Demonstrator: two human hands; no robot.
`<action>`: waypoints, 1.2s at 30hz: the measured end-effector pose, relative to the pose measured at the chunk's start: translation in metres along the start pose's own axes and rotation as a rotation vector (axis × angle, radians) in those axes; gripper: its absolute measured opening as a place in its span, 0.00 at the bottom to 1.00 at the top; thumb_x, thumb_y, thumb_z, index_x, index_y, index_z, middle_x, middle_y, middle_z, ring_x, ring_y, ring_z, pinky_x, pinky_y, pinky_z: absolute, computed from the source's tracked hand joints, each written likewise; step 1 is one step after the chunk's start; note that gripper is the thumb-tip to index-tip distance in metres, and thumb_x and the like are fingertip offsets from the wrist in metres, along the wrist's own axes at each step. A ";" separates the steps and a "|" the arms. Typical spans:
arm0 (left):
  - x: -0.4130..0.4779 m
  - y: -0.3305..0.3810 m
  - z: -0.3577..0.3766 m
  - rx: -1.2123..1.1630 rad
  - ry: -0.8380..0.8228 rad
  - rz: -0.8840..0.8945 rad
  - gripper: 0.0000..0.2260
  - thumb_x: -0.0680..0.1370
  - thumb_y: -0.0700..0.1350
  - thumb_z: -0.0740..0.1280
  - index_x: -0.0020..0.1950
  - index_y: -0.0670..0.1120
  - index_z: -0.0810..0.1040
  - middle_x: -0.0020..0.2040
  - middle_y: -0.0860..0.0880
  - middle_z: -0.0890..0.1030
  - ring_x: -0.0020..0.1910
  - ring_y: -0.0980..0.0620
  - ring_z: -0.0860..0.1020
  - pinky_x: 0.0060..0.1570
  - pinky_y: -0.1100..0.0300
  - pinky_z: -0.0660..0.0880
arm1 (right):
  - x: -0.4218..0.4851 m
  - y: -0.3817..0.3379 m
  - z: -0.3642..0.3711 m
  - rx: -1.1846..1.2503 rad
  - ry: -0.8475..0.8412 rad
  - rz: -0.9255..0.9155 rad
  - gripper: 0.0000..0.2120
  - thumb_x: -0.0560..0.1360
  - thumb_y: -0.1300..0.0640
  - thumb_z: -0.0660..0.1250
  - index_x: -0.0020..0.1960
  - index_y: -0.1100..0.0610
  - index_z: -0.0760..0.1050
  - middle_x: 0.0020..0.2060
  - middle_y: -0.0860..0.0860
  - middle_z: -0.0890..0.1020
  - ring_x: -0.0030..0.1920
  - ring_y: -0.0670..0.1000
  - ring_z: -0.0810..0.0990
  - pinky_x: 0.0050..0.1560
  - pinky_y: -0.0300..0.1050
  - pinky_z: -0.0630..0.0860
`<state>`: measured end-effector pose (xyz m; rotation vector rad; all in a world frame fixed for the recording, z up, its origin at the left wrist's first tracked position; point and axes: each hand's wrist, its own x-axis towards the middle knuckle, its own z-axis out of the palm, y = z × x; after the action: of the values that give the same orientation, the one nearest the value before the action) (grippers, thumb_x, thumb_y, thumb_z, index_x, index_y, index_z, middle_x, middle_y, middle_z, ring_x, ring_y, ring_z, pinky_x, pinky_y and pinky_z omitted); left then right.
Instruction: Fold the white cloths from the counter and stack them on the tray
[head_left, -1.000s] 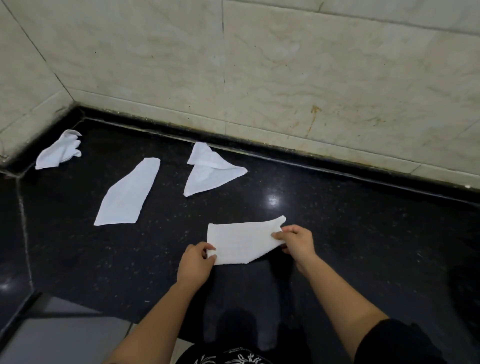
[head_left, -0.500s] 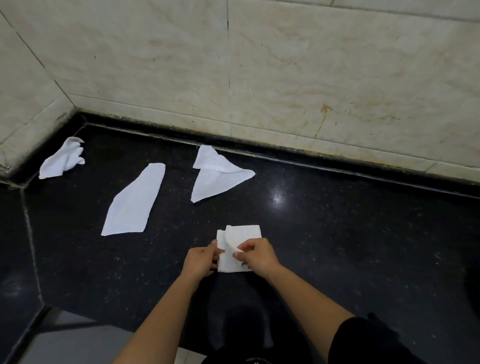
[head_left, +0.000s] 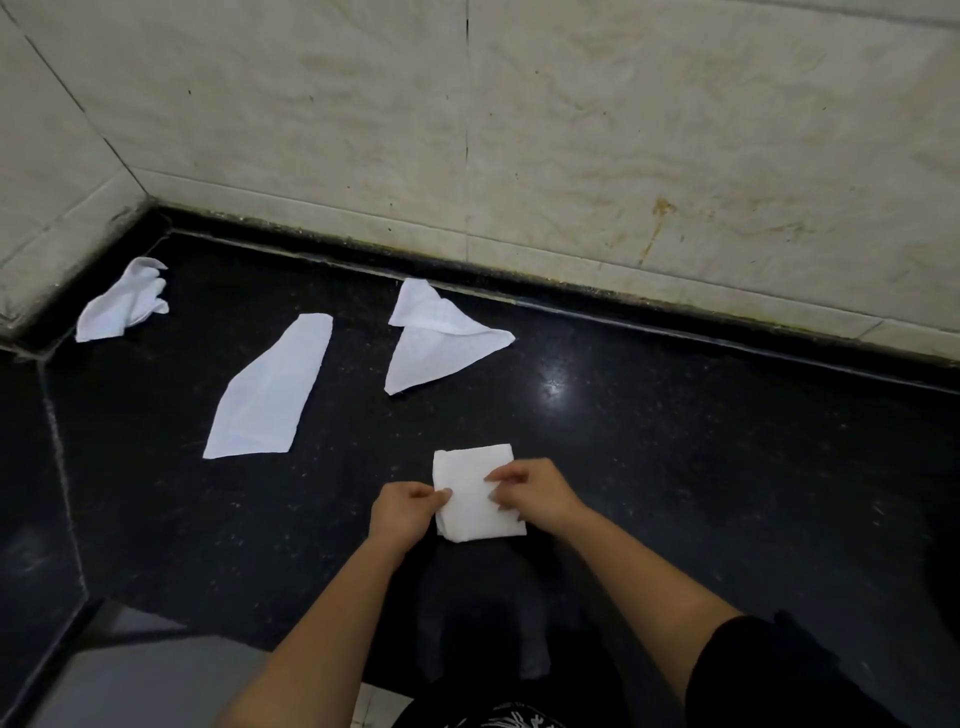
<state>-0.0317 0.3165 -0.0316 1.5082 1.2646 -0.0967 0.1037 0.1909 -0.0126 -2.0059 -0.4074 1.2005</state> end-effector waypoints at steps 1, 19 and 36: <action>0.000 -0.001 0.000 0.018 0.009 0.004 0.07 0.75 0.48 0.71 0.44 0.44 0.84 0.43 0.47 0.83 0.43 0.50 0.80 0.47 0.54 0.78 | 0.001 0.001 -0.005 0.001 0.013 0.003 0.13 0.73 0.66 0.68 0.58 0.60 0.80 0.41 0.51 0.80 0.39 0.46 0.80 0.36 0.35 0.74; -0.001 0.000 0.004 0.246 0.179 0.132 0.07 0.77 0.50 0.67 0.46 0.48 0.78 0.39 0.51 0.79 0.39 0.54 0.77 0.38 0.60 0.73 | 0.011 0.009 0.000 0.118 0.130 0.051 0.14 0.76 0.63 0.67 0.61 0.57 0.75 0.41 0.52 0.79 0.37 0.47 0.79 0.40 0.40 0.77; -0.009 -0.010 0.006 0.295 0.150 0.101 0.14 0.73 0.54 0.73 0.46 0.45 0.76 0.41 0.48 0.79 0.39 0.51 0.78 0.38 0.60 0.74 | 0.003 0.018 0.010 -0.018 0.236 0.123 0.13 0.73 0.53 0.72 0.36 0.56 0.71 0.37 0.50 0.78 0.40 0.49 0.77 0.43 0.44 0.77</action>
<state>-0.0395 0.3047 -0.0350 1.8590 1.3327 -0.1092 0.0947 0.1849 -0.0302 -2.1838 -0.1796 1.0187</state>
